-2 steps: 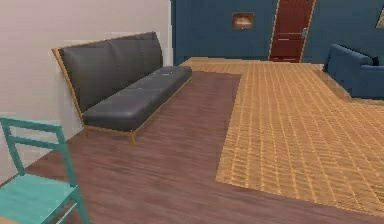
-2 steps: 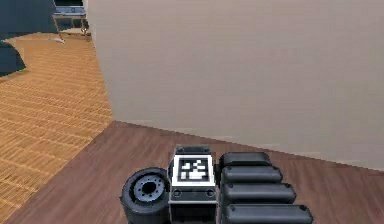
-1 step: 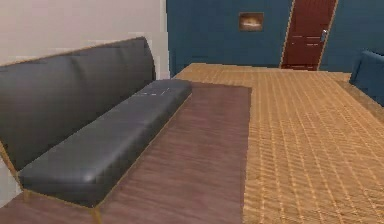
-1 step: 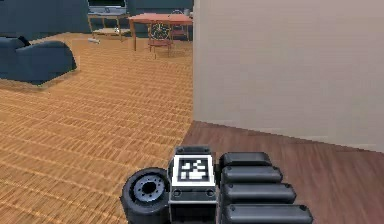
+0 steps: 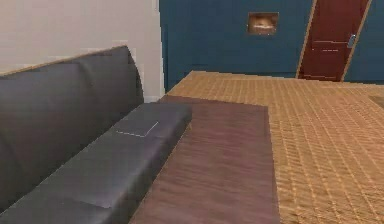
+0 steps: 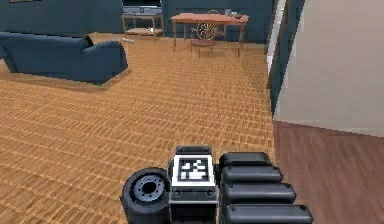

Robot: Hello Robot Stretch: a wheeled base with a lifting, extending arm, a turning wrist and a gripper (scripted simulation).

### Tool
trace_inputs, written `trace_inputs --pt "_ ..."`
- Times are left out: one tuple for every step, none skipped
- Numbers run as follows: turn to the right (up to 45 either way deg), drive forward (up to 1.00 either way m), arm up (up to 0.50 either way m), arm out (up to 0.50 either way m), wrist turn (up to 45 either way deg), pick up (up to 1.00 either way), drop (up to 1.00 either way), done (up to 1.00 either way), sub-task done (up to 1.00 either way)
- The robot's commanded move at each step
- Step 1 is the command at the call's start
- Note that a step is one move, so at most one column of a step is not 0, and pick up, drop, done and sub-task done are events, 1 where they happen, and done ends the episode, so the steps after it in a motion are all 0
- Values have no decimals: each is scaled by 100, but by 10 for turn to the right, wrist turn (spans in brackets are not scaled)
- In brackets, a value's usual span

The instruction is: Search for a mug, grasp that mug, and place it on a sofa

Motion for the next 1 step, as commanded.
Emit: trace_inputs --pt "0 100 0 0 0 0 0 0 0"
